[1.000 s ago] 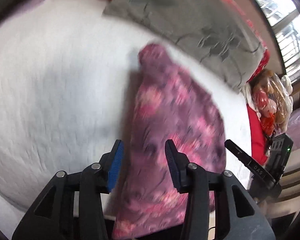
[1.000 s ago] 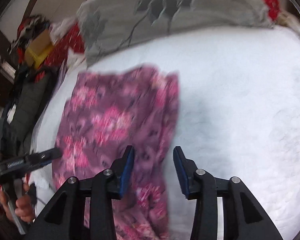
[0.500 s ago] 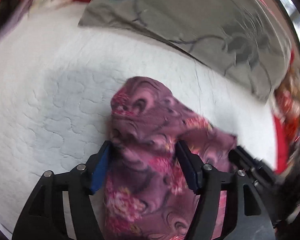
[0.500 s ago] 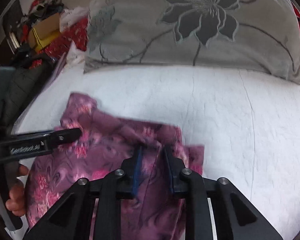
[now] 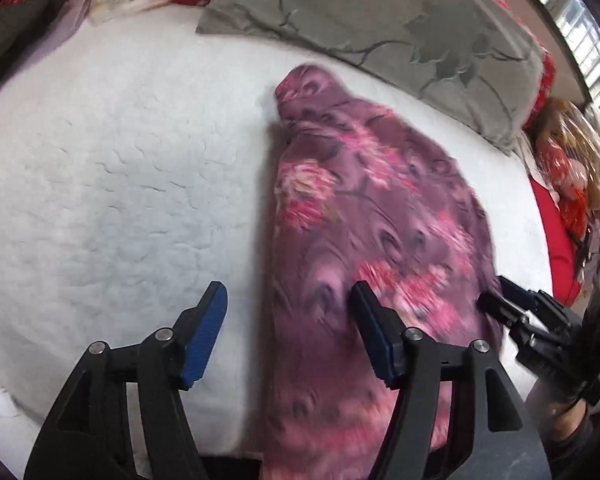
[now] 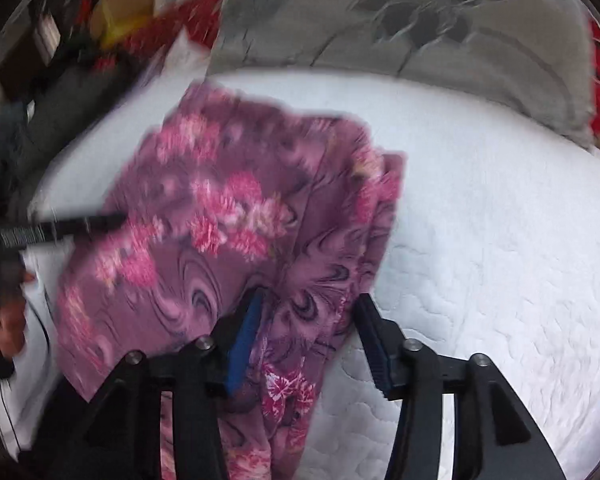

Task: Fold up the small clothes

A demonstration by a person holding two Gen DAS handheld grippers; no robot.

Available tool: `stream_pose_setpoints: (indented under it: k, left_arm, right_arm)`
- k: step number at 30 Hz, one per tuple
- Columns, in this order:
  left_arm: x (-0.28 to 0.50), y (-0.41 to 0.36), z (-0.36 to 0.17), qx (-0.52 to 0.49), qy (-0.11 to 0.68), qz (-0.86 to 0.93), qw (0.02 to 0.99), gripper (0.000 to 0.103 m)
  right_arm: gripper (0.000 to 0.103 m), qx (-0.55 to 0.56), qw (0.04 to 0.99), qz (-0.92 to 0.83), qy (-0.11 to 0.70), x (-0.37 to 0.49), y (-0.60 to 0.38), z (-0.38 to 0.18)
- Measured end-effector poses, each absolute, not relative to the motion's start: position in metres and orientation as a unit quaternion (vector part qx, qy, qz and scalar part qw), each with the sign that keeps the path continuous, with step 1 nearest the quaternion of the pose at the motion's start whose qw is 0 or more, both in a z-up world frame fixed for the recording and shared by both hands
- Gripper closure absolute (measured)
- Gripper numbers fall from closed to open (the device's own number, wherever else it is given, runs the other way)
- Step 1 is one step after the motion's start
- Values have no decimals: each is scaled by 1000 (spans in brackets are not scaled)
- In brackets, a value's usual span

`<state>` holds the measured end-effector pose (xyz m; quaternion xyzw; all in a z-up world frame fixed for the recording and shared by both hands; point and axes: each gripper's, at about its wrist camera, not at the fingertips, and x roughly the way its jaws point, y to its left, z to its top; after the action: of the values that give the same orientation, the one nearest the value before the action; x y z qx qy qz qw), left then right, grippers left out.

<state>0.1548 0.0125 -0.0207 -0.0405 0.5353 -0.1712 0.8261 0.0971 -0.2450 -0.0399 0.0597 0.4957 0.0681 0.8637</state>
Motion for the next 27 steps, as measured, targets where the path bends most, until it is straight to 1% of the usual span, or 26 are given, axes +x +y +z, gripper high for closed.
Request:
stream_pose_setpoints:
  k: [2, 3, 4, 5, 6, 7, 8, 12, 13, 16, 22, 27]
  left_arm:
    - [134, 14, -10, -9, 510, -169, 843, 38]
    - [128, 13, -10, 5, 507, -166, 846, 36]
    - [120, 11, -19, 27, 514, -161, 842, 35]
    - [115, 9, -26, 41, 519, -158, 839, 34]
    - [109, 10, -32, 48, 516, -153, 841, 34]
    - [103, 13, -32, 43, 510, -149, 846, 34]
    - [99, 15, -29, 39, 508, -147, 848, 34]
    - [75, 18, -23, 66, 512, -142, 845, 33]
    - [73, 16, -25, 76, 513, -138, 844, 33]
    - [52, 14, -33, 115, 514, -117, 842, 33]
    - [26, 20, -28, 120, 488, -97, 859, 33]
    - [11, 22, -23, 136, 450, -82, 879, 33]
  right_arm:
    - [52, 73, 871, 80, 479, 81, -245, -25]
    - [53, 71, 872, 93, 475, 72, -243, -22]
    - [50, 63, 870, 96, 479, 65, -241, -24]
    - [44, 50, 865, 89, 491, 59, -239, -31]
    - [42, 24, 853, 70, 516, 54, -236, -47]
    - [37, 14, 847, 62, 527, 51, -236, -55]
    - [28, 19, 849, 52, 526, 45, -239, -58]
    - [21, 49, 852, 14, 521, 20, -247, -53]
    - [15, 39, 849, 4, 527, 15, -247, -54]
    - [14, -4, 841, -28, 540, 0, -238, -57]
    - [12, -39, 864, -41, 500, -35, -210, -29]
    - [10, -37, 882, -42, 467, -49, -197, -14]
